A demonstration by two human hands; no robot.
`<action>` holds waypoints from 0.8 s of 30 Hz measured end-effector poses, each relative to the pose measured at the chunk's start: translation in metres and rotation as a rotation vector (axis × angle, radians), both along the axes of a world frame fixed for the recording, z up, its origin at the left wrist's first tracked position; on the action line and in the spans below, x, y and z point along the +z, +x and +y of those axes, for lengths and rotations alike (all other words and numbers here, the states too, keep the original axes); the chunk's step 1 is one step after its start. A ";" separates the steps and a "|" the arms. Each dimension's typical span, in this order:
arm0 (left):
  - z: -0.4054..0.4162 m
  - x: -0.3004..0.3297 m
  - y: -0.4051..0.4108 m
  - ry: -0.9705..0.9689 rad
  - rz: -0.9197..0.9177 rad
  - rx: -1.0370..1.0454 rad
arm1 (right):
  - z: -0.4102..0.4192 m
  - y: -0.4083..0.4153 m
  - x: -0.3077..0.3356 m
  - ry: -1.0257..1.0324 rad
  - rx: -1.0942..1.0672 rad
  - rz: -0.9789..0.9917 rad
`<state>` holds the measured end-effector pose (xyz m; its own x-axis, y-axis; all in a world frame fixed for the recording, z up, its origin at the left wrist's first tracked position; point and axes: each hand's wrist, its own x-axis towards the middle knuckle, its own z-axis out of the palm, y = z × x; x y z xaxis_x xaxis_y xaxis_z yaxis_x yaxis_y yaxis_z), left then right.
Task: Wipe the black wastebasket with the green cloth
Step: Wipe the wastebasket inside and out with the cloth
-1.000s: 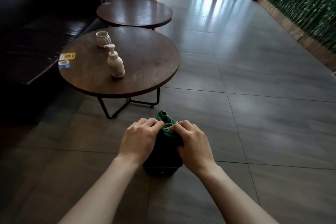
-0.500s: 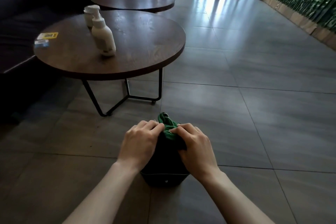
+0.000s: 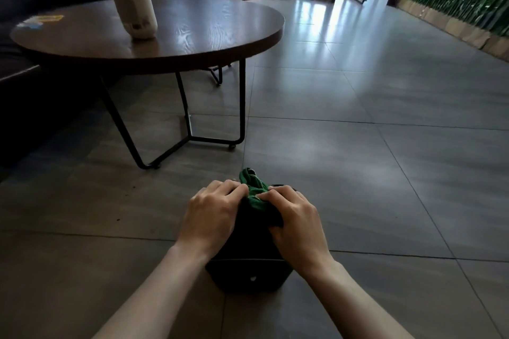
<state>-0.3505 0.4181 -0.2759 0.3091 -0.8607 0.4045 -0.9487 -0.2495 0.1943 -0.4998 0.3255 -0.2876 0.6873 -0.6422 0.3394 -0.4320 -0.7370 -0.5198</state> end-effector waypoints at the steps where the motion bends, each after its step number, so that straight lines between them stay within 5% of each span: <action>1: -0.001 -0.007 -0.001 0.006 0.004 0.004 | 0.000 0.000 -0.007 -0.002 0.001 -0.001; 9: -0.007 -0.033 -0.003 -0.012 0.037 0.006 | -0.009 -0.003 -0.039 -0.007 0.005 -0.058; 17: -0.024 -0.040 -0.022 -0.249 0.414 -0.011 | -0.007 -0.007 -0.052 0.342 0.007 -0.271; 24: -0.028 -0.053 -0.035 -0.212 0.674 -0.222 | -0.006 -0.017 -0.072 0.524 -0.091 -0.521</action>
<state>-0.3857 0.3899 -0.3291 0.3769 -0.8564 0.3529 -0.6300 0.0423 0.7754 -0.5171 0.3199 -0.3598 0.4575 -0.8562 0.2402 -0.0812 -0.3092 -0.9475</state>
